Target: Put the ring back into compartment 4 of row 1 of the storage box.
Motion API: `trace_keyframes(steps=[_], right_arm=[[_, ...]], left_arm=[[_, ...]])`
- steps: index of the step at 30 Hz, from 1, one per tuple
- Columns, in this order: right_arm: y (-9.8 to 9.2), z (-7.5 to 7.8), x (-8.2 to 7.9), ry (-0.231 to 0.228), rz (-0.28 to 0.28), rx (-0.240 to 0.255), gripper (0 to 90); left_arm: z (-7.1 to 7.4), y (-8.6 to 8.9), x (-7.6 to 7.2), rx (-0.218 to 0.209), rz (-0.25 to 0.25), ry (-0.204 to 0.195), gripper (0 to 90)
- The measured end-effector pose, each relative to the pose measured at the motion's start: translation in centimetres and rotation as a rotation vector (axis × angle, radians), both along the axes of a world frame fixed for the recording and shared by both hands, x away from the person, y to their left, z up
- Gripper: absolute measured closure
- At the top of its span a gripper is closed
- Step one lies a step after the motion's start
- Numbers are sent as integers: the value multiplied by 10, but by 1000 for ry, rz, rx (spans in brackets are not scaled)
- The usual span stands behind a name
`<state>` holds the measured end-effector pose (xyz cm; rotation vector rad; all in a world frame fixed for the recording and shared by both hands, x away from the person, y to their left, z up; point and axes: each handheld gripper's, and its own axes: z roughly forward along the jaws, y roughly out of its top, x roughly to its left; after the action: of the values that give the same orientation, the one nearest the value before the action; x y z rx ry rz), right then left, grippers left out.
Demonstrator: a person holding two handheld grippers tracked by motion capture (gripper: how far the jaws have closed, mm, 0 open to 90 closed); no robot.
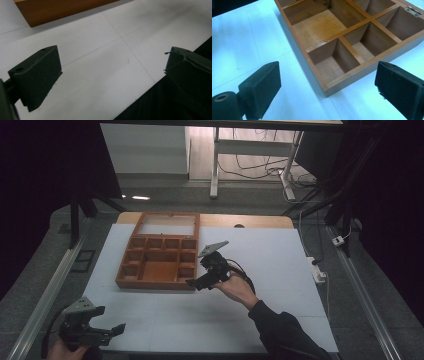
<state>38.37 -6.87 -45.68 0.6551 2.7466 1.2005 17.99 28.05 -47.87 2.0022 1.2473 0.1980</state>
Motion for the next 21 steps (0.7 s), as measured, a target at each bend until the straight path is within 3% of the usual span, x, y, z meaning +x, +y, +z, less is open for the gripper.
trace_keyframes(steps=[6, 15, 21], right_arm=[[-8, 5, -8, -8, 2, 8, 32], [-27, 13, -21, -67, -17, -1, 0], [-44, 15, -29, -64, -52, 10, 0]], left_arm=[[0, 0, 0, 0, 0, 0, 7], [0, 0, 0, -3, 4, 1, 7], [0, 1, 0, -8, 5, 0, 7]])
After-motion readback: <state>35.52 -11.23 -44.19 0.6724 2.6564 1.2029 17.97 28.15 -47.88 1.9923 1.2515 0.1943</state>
